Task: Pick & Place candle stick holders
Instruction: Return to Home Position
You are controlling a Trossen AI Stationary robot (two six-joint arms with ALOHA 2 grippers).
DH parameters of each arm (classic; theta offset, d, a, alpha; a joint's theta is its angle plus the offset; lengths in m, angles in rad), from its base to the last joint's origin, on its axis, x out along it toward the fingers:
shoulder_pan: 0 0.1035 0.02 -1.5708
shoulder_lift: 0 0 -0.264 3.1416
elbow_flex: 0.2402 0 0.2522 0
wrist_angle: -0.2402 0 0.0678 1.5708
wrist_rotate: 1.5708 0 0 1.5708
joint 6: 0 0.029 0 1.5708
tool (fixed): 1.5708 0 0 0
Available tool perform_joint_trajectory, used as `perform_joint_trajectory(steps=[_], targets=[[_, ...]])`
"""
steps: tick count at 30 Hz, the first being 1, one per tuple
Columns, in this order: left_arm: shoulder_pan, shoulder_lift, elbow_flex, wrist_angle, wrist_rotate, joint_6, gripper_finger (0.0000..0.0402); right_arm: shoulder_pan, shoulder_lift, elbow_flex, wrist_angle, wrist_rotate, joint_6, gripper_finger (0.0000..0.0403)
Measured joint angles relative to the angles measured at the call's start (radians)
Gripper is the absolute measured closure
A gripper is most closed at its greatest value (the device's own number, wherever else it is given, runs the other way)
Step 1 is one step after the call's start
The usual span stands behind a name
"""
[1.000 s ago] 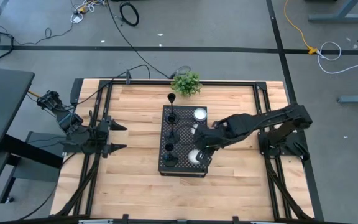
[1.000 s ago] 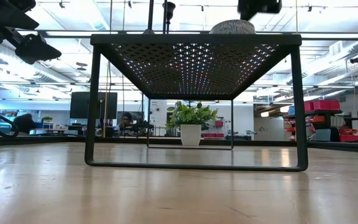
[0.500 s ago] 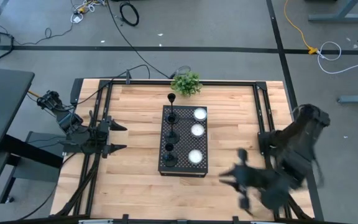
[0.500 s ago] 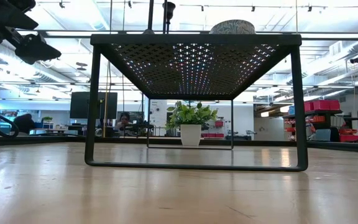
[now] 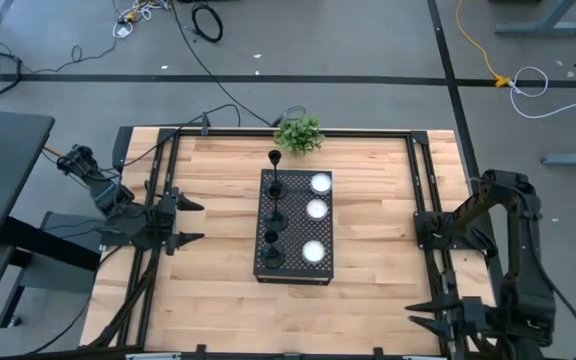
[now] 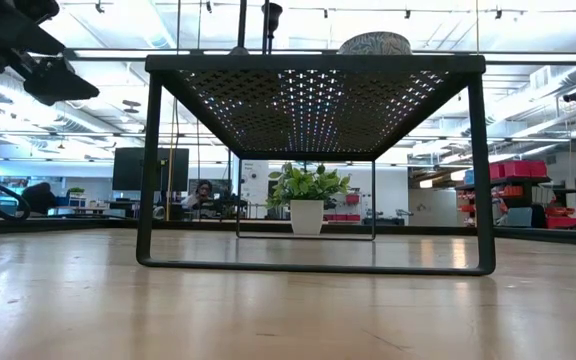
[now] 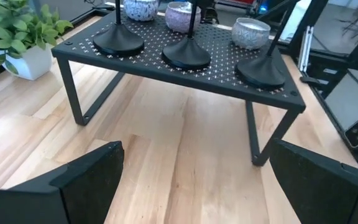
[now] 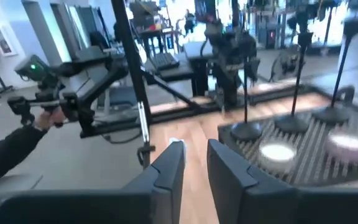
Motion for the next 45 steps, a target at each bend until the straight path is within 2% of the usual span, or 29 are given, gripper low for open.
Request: perform_joint_trajectory(steps=[8, 12, 16, 20, 23, 26, 29, 30, 38, 42, 45], targets=[[0.000, 0.037, -0.001, 0.003, -0.014, -0.004, 0.0003, -0.043, -0.019, -0.057, -0.051, -0.137, 0.108, 0.0331], [0.000, 0.041, -0.001, 0.005, -0.015, -0.006, 0.0003, -0.067, -0.042, -0.059, -0.088, -0.135, 0.111, 0.0331], [0.000, 0.040, -0.001, 0.006, -0.016, -0.006, 0.0003, -0.092, -0.064, -0.059, -0.086, -0.076, 0.127, 0.0331], [0.000, 0.040, -0.001, 0.006, -0.019, -0.006, 0.0003, -0.177, -0.069, -0.058, -0.107, -0.149, 0.141, 0.0331], [0.000, 0.040, -0.001, 0.007, -0.027, -0.006, 0.0003, -0.250, -0.070, -0.058, -0.218, -0.216, 0.200, 0.0331], [0.000, 0.040, -0.001, 0.007, -0.031, -0.009, 0.0003, -0.302, -0.073, -0.057, -0.407, -0.289, 0.318, 0.0331], [0.000, 0.040, -0.001, 0.006, -0.014, -0.009, 0.0003, -0.305, -0.108, -0.067, -0.606, -0.266, 0.519, 0.0331], [0.000, 0.040, -0.001, 0.004, -0.012, -0.009, 0.0003, -0.295, -0.131, -0.088, -0.623, -0.258, 0.587, 0.0331], [0.000, 0.040, -0.001, -0.002, -0.026, -0.002, 0.0003, -0.257, -0.446, -0.464, -0.500, -0.296, 0.711, 0.0331], [0.000, 0.040, -0.001, -0.002, -0.035, -0.002, 0.0003, -0.257, -0.602, -0.656, -0.325, -0.178, 0.621, 0.0331], [0.000, 0.040, -0.001, -0.001, -0.072, -0.002, 0.0003, -0.258, -0.742, -0.792, -0.225, -0.141, 0.578, 0.0331]])
